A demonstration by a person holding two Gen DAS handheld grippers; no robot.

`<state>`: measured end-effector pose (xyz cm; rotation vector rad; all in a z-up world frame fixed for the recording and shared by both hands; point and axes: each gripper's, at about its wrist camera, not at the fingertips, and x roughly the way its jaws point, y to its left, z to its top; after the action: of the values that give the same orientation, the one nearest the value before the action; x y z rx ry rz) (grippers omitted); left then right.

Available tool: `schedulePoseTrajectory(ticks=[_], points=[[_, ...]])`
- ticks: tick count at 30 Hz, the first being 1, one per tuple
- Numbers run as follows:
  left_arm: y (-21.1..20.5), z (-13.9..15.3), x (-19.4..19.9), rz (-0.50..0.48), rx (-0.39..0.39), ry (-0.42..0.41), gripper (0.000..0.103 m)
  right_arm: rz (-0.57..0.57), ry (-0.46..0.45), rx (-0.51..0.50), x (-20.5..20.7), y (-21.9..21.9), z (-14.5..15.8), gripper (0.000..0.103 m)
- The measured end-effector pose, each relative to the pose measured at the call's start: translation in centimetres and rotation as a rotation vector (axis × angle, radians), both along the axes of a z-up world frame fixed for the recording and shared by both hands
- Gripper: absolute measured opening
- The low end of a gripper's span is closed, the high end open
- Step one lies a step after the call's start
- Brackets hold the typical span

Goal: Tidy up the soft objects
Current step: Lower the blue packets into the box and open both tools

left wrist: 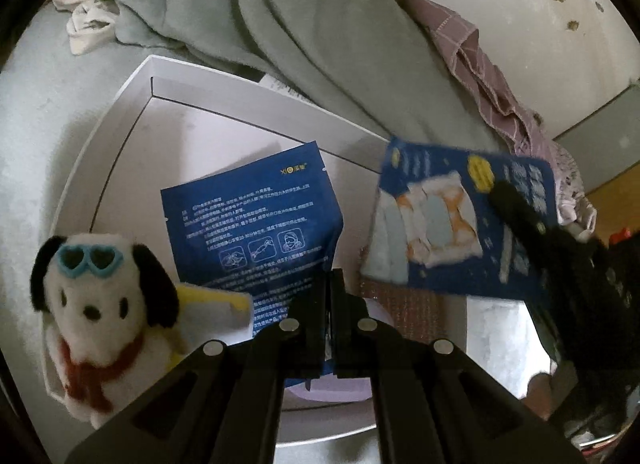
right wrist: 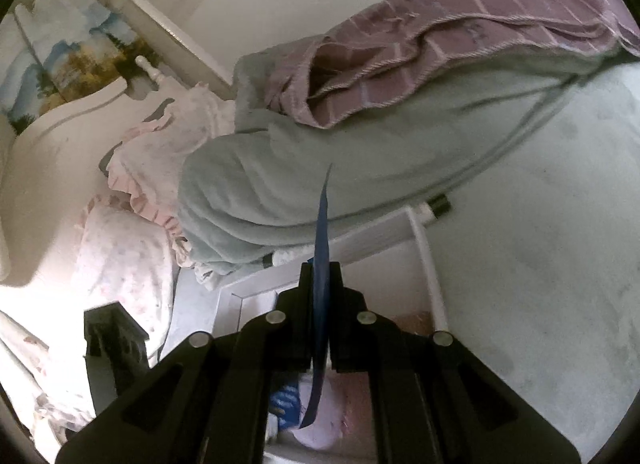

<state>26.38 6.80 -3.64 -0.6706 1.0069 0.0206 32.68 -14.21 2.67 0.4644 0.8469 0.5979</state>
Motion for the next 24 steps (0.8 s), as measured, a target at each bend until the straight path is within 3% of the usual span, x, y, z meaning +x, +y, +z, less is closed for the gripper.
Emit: schedulePoseTrajectory(ticks=[4, 9, 11, 13, 15, 20, 23, 24], points=[[0.4, -0.4, -0.1, 0.003, -0.018, -0.006, 0.001, 0.053, 0.043, -0.028, 1.8, 2.6, -2.0, 0.007], [0.5, -0.3, -0.2, -0.003, -0.012, -0.009, 0.002, 0.044, 0.166, -0.067, 3.1, 3.5, -5.2, 0.009], [0.3, -0.1, 0.0, -0.015, -0.007, -0.006, 0.008, 0.001, 0.16, -0.173, 3.2, 3.8, -5.0, 0.018], [-0.1, 0.0, 0.6, -0.03, -0.005, -0.001, 0.023, 0.016, 0.137, -0.244, 3.1, 4.6, -4.7, 0.023], [-0.2, 0.2, 0.5, -0.036, 0.0, 0.003, 0.048, 0.043, 0.147, -0.282, 3.1, 5.3, -4.8, 0.031], [-0.6, 1.4, 0.0, -0.054, 0.007, -0.021, 0.051, 0.072, 0.191, -0.298, 2.3, 4.7, -3.5, 0.045], [-0.5, 2.1, -0.3, -0.051, 0.011, -0.04, 0.051, -0.028, 0.114, -0.321, 1.4, 2.9, -1.4, 0.07], [-0.3, 2.3, -0.4, -0.044, 0.016, -0.043, 0.051, -0.056, 0.074, -0.333, 1.0, 2.2, -0.6, 0.07]])
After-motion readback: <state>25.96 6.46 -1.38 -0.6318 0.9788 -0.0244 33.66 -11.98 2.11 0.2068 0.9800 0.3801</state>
